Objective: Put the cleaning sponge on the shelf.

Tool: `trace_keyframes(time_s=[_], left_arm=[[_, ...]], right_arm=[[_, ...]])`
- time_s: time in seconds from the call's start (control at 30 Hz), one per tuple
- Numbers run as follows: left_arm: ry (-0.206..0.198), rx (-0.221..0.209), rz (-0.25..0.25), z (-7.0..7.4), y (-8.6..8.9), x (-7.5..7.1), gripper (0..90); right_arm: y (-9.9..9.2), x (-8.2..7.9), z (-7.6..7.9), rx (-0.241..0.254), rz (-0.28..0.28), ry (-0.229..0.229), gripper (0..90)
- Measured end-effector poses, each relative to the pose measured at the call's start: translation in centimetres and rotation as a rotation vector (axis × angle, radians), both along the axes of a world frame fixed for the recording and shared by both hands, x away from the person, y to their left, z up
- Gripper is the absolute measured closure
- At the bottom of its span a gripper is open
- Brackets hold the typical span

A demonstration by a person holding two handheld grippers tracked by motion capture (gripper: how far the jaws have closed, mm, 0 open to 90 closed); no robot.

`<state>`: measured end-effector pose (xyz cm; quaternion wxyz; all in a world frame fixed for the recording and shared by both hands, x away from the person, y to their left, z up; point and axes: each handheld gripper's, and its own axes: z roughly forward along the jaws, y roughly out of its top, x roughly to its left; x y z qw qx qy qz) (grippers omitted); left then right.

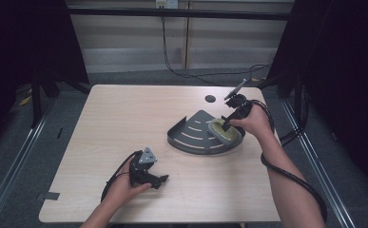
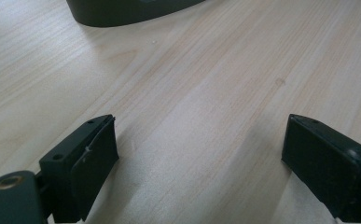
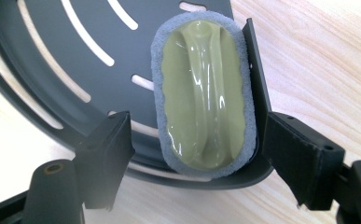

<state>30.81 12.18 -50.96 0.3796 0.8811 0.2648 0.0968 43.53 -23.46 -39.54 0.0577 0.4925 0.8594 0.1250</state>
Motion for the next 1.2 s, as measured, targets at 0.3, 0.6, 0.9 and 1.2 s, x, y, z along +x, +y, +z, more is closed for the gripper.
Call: trace_keyframes(time_s=[0.3,0.6,0.9,1.2], left_arm=[[0.000,-0.001,0.000,0.0,0.0,0.0,9.7],[-0.002,-0.004,0.003,0.0,0.0,0.0,9.7],[-0.003,-0.003,0.002,0.0,0.0,0.0,9.7],[-0.004,-0.003,0.002,0.0,0.0,0.0,9.7]], right_arm=[[-0.5,-0.9,0.8,0.029,0.008,-0.016,22.1],[-0.9,-2.0,1.6,0.059,0.029,-0.017,16.3],[-1.0,-3.2,2.3,0.064,0.062,-0.044,16.3],[-1.4,-4.6,2.2,0.079,0.080,-0.054,16.4]])
